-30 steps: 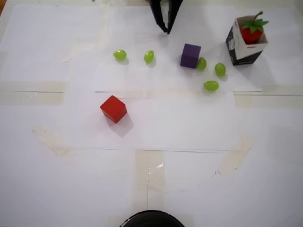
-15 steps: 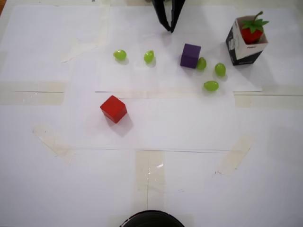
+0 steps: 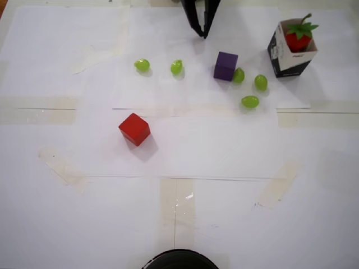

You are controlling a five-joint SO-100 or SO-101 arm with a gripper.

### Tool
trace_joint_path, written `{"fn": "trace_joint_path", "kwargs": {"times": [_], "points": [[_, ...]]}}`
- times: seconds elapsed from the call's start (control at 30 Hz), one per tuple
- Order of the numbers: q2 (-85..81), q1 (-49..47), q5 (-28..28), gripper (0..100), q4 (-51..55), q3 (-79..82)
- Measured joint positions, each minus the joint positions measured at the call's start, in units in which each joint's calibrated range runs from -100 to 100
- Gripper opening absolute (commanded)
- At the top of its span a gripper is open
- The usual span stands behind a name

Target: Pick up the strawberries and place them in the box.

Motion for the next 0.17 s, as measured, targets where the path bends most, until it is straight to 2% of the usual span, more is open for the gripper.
{"fn": "trace_joint_path", "kwargs": {"times": [0.17], "points": [[0.0,0.5,0.0,0,0.0,0.0]]}}
